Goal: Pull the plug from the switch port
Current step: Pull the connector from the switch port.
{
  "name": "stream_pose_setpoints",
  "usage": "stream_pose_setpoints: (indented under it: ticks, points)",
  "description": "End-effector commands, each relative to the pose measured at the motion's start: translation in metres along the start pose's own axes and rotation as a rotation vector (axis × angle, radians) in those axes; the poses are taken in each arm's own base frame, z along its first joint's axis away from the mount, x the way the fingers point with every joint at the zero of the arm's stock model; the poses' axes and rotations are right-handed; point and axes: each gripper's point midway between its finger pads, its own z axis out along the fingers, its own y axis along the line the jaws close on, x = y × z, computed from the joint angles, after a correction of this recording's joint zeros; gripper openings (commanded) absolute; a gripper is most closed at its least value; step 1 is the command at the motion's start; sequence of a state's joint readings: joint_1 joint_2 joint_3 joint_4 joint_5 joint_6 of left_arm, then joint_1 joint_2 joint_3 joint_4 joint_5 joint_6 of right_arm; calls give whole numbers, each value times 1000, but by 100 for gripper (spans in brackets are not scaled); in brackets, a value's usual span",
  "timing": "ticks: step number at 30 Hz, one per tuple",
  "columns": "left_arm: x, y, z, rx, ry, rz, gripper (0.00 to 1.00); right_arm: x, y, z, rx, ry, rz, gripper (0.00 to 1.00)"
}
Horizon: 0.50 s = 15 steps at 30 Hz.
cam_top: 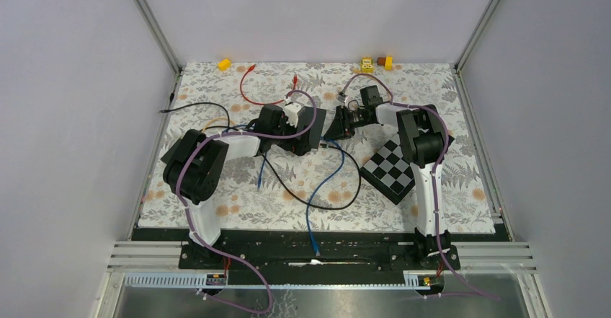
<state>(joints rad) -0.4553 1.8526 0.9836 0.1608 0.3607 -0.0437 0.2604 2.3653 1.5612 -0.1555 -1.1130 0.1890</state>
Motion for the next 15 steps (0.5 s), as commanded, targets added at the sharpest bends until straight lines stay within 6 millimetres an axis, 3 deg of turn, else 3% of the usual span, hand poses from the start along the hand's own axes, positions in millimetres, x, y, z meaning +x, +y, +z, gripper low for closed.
stream_pose_setpoints:
  ticks: [1,15]
  points:
    - [-3,-13,2,64,-16,18,99,13,-25,14,73,12,6,42]
    - [-7,-16,-1,76,-37,21,98,13,-28,19,78,10,13,42]
